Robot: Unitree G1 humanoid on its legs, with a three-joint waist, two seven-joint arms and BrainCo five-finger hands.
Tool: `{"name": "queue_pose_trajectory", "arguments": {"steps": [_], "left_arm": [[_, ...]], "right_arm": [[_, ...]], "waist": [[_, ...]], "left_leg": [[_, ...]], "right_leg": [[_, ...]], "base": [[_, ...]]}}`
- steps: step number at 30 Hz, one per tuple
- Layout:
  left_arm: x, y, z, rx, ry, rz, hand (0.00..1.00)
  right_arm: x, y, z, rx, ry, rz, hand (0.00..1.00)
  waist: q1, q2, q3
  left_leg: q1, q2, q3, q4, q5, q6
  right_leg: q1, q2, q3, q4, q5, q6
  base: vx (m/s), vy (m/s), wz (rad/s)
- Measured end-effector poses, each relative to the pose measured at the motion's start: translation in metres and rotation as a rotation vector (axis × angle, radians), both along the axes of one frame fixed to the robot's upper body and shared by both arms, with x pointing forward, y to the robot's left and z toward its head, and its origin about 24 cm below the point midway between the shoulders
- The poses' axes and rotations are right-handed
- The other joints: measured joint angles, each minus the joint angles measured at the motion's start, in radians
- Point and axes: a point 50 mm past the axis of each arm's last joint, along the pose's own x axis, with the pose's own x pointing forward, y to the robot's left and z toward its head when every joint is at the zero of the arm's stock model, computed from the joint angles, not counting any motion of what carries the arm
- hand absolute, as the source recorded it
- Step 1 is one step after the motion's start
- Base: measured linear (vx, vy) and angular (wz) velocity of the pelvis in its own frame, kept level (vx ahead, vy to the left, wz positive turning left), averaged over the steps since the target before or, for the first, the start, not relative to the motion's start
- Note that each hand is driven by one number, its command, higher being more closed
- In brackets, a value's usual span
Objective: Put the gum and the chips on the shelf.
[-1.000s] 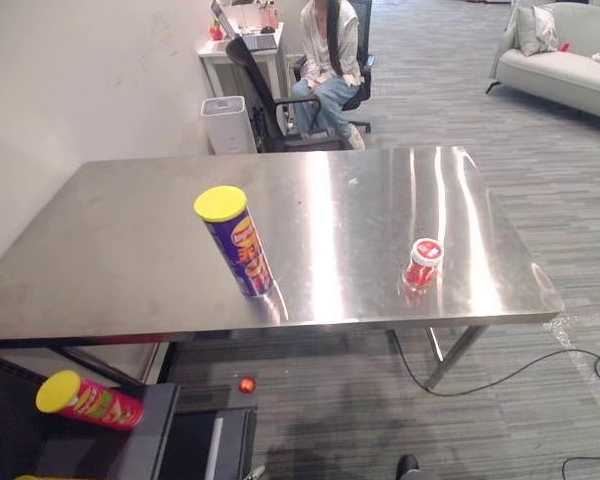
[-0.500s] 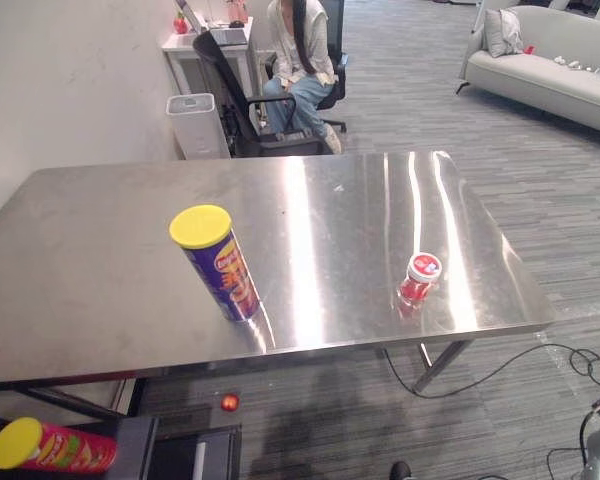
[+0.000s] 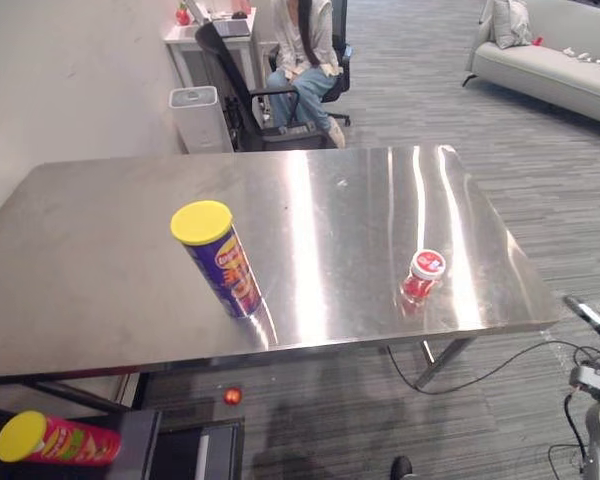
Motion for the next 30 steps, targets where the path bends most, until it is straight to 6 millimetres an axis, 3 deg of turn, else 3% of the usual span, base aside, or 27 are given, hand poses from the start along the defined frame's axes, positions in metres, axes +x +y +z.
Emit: {"name": "queue_pose_trajectory", "arguments": {"steps": [3, 9, 15, 30], "left_arm": [[0.001, 0.0, 0.0, 0.001, 0.0, -0.017, 0.0], [0.002, 0.0, 0.001, 0.013, -0.007, -0.043, 0.0], [0.005, 0.001, 0.001, 0.018, -0.012, -0.069, 0.0], [0.01, 0.001, 0.002, 0.02, -0.019, -0.108, 0.0]], "right_arm": [[0.009, 0.019, 0.0, -0.031, 0.034, 0.162, 0.0], [0.017, 0.04, -0.005, -0.036, 0.074, 0.326, 0.0], [0.021, 0.053, -0.01, -0.026, 0.091, 0.386, 0.0], [0.03, 0.045, -0.028, 0.03, 0.137, 0.29, 0.0]], "waist": [[0.002, 0.001, 0.0], [0.003, 0.002, 0.001], [0.009, 0.002, 0.001], [0.027, 0.003, 0.0]], "left_leg": [[-0.004, 0.0, -0.007, 0.001, 0.0, 0.0], [-0.018, -0.001, -0.052, 0.003, 0.001, 0.001], [-0.034, -0.002, -0.073, 0.009, 0.002, 0.002], [-0.044, -0.004, -0.11, 0.01, 0.014, 0.013]], "right_leg": [[0.001, -0.002, -0.006, 0.001, 0.0, 0.0], [0.018, -0.009, -0.048, 0.004, -0.001, -0.001], [0.018, -0.011, -0.066, 0.004, -0.001, -0.001], [0.033, -0.016, -0.096, 0.005, -0.003, -0.004]], "base": [[-0.04, -0.041, 0.06], [-0.03, -0.037, 0.18], [-0.02, -0.032, 0.09], [-0.04, -0.03, 0.07]]}}
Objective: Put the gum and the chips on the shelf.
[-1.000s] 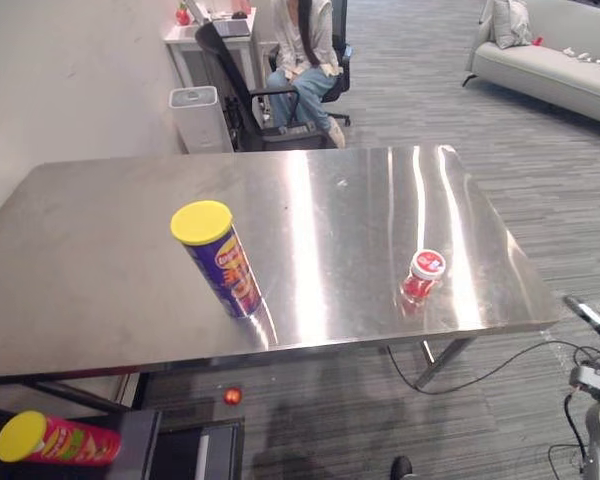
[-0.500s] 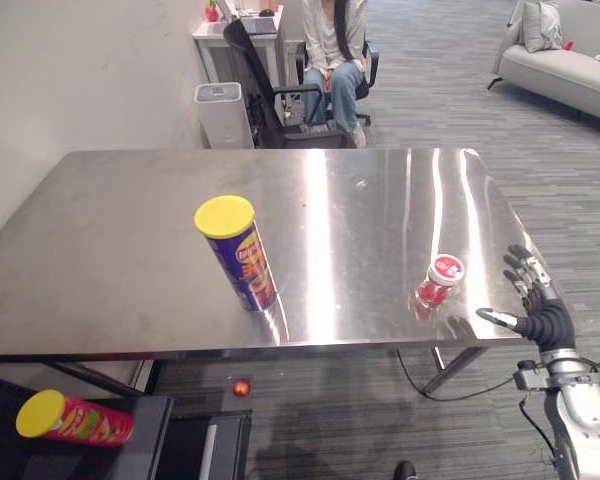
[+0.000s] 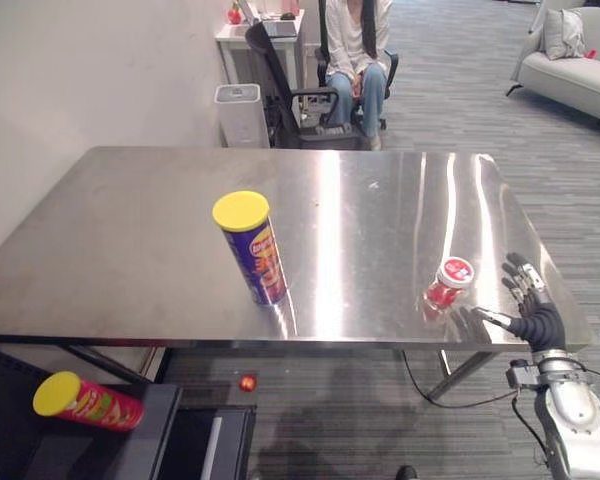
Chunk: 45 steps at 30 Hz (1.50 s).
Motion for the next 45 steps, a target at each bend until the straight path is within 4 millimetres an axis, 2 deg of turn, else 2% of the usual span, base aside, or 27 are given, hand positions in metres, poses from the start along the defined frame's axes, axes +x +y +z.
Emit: {"name": "queue_pose_trajectory", "arguments": {"steps": [13, 21, 28, 35, 45], "left_arm": [[0.0, 0.0, 0.0, -0.004, 0.008, -0.012, 0.0], [0.0, 0.0, 0.0, -0.005, 0.014, -0.023, 0.0], [-0.002, 0.0, 0.0, 0.0, 0.029, -0.048, 0.0], [-0.002, 0.0, 0.0, -0.001, 0.032, -0.054, 0.0], [-0.001, 0.0, 0.0, -0.001, 0.031, -0.062, 0.0]], "right_arm": [[0.012, -0.011, -0.02, 0.023, 0.07, -0.066, 0.0], [0.018, -0.014, -0.025, 0.025, 0.09, -0.074, 0.0], [0.026, -0.01, -0.023, -0.033, 0.087, -0.035, 0.0], [0.034, -0.006, -0.015, -0.051, 0.051, -0.021, 0.0], [0.043, 0.004, -0.01, -0.073, 0.03, 0.019, 0.0]], "waist": [[0.004, 0.002, -0.001], [0.005, 0.003, -0.002], [0.007, 0.003, -0.002], [0.028, 0.004, -0.002], [0.03, 0.004, 0.004]], "left_leg": [[-0.006, -0.016, -0.024, -0.018, 0.021, 0.009], [-0.004, -0.023, -0.032, -0.038, 0.035, 0.013], [-0.004, -0.029, -0.05, -0.066, 0.056, 0.016], [-0.005, -0.03, -0.055, -0.068, 0.058, 0.016], [-0.008, -0.032, -0.076, -0.073, 0.065, 0.02]], "right_leg": [[-0.001, -0.013, -0.012, 0.005, 0.0, 0.0], [-0.002, -0.017, -0.021, 0.006, 0.0, 0.0], [-0.002, -0.018, -0.038, 0.006, 0.0, 0.0], [-0.001, -0.018, -0.045, 0.006, 0.0, 0.0], [0.006, -0.02, -0.059, 0.005, 0.0, 0.0]], "base": [[-0.04, -0.013, 0.05], [-0.02, -0.005, 0.03], [-0.02, -0.012, 0.08], [0.0, -0.002, 0.01], [-0.02, -0.007, 0.05]]}}
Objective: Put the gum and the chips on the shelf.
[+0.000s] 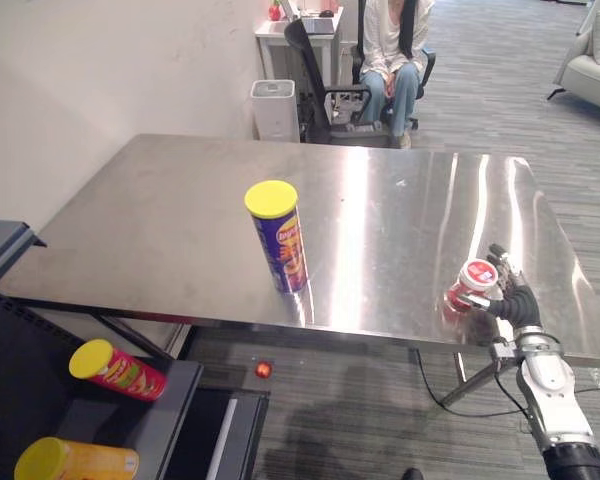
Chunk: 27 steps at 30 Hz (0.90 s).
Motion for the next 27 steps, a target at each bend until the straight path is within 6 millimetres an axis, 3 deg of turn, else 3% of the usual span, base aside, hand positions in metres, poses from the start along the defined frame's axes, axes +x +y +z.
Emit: {"name": "queue_pose_trajectory", "arguments": {"steps": [19, 20, 27], "left_arm": [[0.0028, 0.0005, 0.0012, 0.003, -0.012, -0.013, 0.0], [0.0028, 0.0004, 0.0012, 0.003, -0.012, -0.013, 0.0], [0.0025, 0.0004, 0.0011, 0.001, -0.008, -0.014, 0.0]], "right_arm": [[0.0024, -0.0023, -0.004, 0.002, 0.018, -0.017, 0.0], [0.0024, -0.0024, -0.004, 0.002, 0.018, -0.017, 1.0], [0.0024, -0.0025, -0.0036, -0.002, 0.019, -0.009, 1.0]], "waist": [[0.001, -0.003, 0.02], [0.001, -0.003, 0.02], [0.001, -0.002, 0.02]], "left_leg": [[0.001, -0.005, -0.005, -0.014, 0.009, 0.002], [0.001, -0.005, -0.005, -0.014, 0.009, 0.002], [0.001, -0.005, -0.005, -0.013, 0.009, 0.002]], "right_leg": [[-0.001, -0.002, -0.002, 0.0, 0.0, 0.0], [-0.001, -0.002, -0.002, 0.0, 0.0, 0.0], [-0.002, -0.002, 0.0, 0.001, 0.0, 0.0]], "base": [[0.0, -0.001, 0.01], [0.0, 0.0, 0.0], [0.0, 0.0, 0.0]]}}
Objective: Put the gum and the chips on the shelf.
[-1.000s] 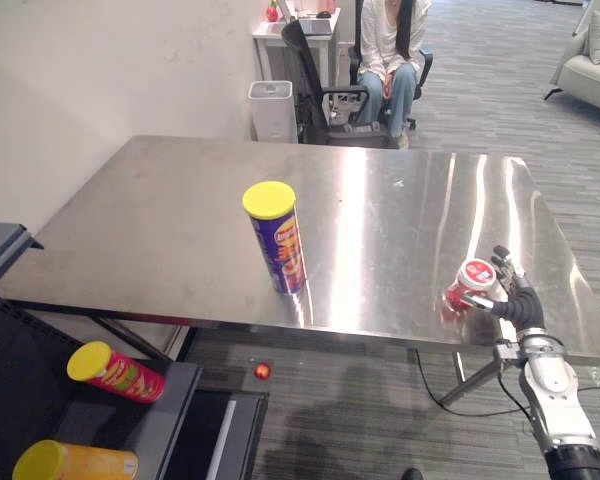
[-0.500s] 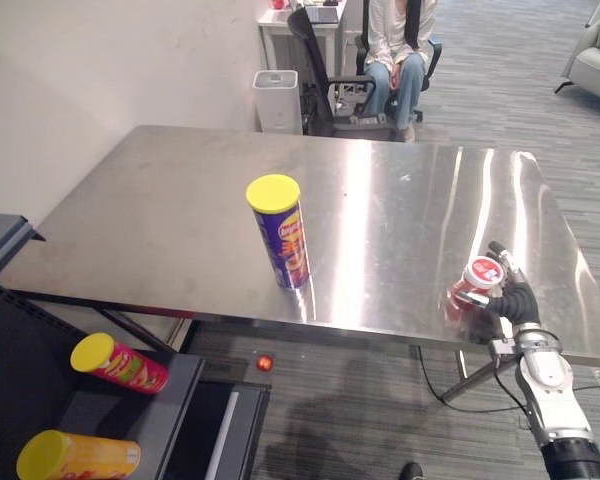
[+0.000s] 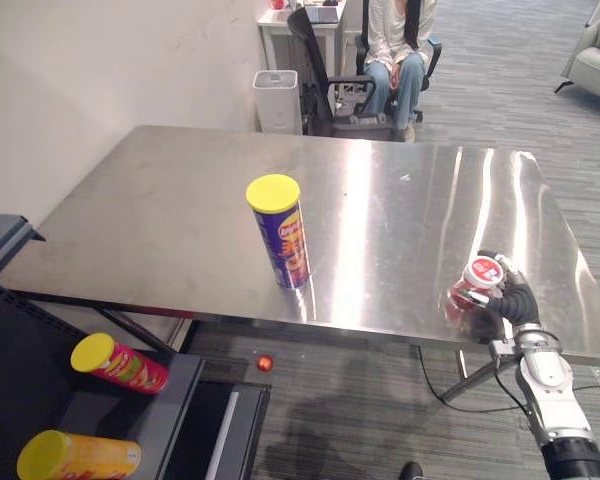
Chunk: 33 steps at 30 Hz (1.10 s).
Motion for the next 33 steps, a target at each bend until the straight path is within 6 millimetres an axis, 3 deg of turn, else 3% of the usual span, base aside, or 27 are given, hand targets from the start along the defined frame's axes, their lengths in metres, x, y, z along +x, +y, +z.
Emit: {"name": "queue_pose_trajectory", "arguments": {"steps": [20, 28, 33], "left_arm": [[0.0, -0.001, 0.0, 0.0, 0.001, -0.01, 0.0], [0.0, -0.001, 0.0, 0.002, -0.001, -0.01, 0.0], [-0.001, 0.0, 0.0, 0.009, -0.013, 0.0, 0.0]], "right_arm": [[0.001, 0.003, 0.007, -0.07, -0.016, 0.022, 1.0], [0.001, 0.016, 0.056, -0.167, -0.198, 0.129, 1.0], [-0.001, 0.03, 0.075, -0.192, -0.263, 0.232, 1.0]], "waist": [[0.001, 0.006, 0.004], [0.001, 0.005, 0.004], [0.001, -0.003, 0.006]], "left_leg": [[-0.001, 0.0, -0.001, 0.001, 0.0, 0.0], [0.003, 0.0, -0.002, 0.001, 0.0, 0.0], [0.019, 0.0, -0.001, 0.0, 0.0, 0.0]], "right_leg": [[-0.001, 0.0, 0.0, 0.001, 0.0, 0.0], [0.004, -0.001, -0.001, 0.001, 0.0, 0.0], [0.018, -0.001, -0.003, -0.001, 0.0, 0.0]], "base": [[0.0, 0.0, 0.0], [0.0, 0.0, 0.0], [0.0, 0.0, 0.0]]}}
